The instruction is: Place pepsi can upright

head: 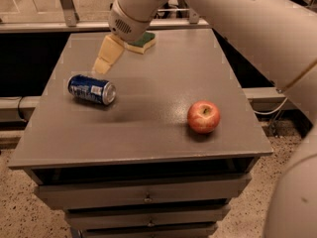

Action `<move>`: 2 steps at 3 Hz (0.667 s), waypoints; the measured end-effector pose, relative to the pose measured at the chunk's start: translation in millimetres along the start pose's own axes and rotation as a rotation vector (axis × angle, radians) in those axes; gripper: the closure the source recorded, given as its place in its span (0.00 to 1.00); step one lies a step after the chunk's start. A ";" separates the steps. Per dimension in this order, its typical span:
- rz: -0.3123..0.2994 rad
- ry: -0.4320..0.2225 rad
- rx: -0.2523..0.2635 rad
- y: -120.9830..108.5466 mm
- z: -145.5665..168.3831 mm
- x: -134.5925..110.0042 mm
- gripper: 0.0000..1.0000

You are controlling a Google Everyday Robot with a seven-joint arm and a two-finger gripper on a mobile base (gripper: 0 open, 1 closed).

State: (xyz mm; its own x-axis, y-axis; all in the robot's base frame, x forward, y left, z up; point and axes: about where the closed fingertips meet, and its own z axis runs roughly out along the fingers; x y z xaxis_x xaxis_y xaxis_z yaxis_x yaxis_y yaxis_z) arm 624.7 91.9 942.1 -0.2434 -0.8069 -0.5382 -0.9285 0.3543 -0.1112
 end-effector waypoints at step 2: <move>0.017 0.033 -0.055 26.2 67.7 -54.7 0.00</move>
Offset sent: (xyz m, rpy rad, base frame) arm 0.0098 0.1104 -0.0396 -0.0223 0.0840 0.0123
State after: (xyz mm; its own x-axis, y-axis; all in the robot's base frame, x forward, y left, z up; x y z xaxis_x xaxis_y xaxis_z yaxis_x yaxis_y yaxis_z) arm 632.6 177.3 912.1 -0.2677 -0.8164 -0.5117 -0.9380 0.3423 -0.0554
